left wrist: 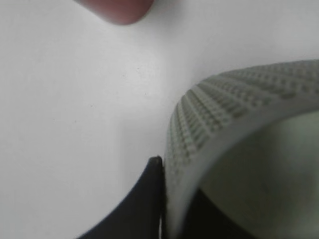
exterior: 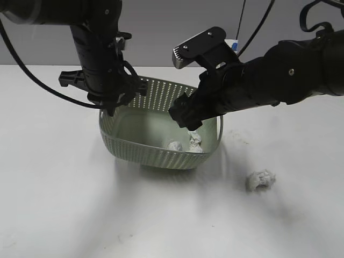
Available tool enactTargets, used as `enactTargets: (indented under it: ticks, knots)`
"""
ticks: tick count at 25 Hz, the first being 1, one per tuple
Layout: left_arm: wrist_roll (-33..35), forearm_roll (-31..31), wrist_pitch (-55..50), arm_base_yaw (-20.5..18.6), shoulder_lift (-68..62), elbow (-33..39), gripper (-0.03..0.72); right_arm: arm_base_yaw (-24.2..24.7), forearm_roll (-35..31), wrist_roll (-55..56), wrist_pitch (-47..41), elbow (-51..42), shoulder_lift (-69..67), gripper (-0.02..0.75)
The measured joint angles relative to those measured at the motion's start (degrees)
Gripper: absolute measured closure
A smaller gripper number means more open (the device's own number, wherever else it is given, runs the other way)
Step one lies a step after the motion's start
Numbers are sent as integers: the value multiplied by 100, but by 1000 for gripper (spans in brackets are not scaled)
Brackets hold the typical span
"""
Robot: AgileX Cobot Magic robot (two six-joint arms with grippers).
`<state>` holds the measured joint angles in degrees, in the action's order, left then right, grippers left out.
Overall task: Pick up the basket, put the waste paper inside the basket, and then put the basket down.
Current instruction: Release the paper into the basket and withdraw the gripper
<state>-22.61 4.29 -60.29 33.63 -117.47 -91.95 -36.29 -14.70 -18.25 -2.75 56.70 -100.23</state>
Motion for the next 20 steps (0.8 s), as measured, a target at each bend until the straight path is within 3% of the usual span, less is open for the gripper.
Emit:
enactTargets:
  ticks: [9, 14, 20]
  knots:
    - [0, 0, -17, 0, 0, 0, 688, 118, 170, 495, -1384, 0, 616, 117]
    - [0, 57, -166, 0, 0, 0, 688, 673, 674, 1144, -2165, -34, 845, 132]
    - [0, 106, -179, 0, 0, 0, 688, 990, 767, 1271, -2147, -779, 753, 147]
